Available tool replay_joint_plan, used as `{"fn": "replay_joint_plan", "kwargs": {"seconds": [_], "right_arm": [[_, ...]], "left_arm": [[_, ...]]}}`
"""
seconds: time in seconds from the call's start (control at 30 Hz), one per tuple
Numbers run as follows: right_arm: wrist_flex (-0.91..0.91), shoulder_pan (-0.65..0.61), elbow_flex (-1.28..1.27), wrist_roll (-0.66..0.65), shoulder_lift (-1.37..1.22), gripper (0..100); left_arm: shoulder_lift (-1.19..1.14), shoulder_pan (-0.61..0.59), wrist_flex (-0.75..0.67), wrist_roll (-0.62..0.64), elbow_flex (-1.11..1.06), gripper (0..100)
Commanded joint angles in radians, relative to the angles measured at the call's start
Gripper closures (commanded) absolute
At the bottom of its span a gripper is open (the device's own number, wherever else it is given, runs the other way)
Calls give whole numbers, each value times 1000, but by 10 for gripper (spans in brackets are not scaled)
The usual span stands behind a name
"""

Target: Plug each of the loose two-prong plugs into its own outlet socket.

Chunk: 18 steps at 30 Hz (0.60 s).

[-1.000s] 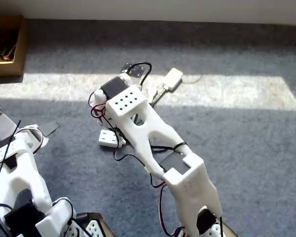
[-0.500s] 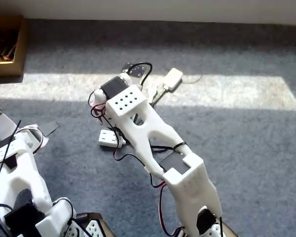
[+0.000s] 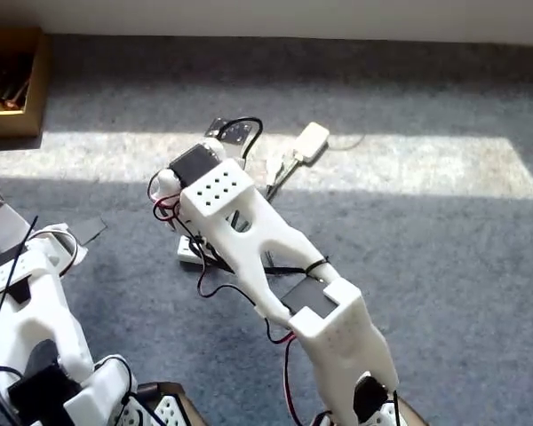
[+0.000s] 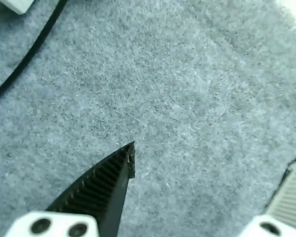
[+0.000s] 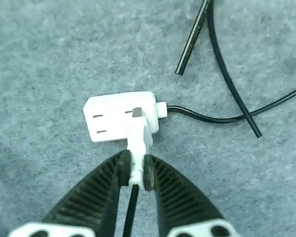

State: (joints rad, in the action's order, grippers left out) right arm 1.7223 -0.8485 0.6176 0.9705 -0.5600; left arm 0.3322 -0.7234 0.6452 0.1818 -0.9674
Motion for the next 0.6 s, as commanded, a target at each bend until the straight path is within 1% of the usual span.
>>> {"fn": "replay_joint_plan", "kwargs": {"seconds": [0.0,0.23,0.43,0.57], "right_arm": [[15,-5,45,6,51,993],[-56,-4,39,5,47,993],[-38,-5,54,5,53,993],[13,-5,58,6,50,993]], "left_arm": [[24,-7,-15,-3,4,557],[24,-7,-15,-3,4,557],[24,-7,-15,-3,4,557],[24,-7,-15,-3,4,557]]}}
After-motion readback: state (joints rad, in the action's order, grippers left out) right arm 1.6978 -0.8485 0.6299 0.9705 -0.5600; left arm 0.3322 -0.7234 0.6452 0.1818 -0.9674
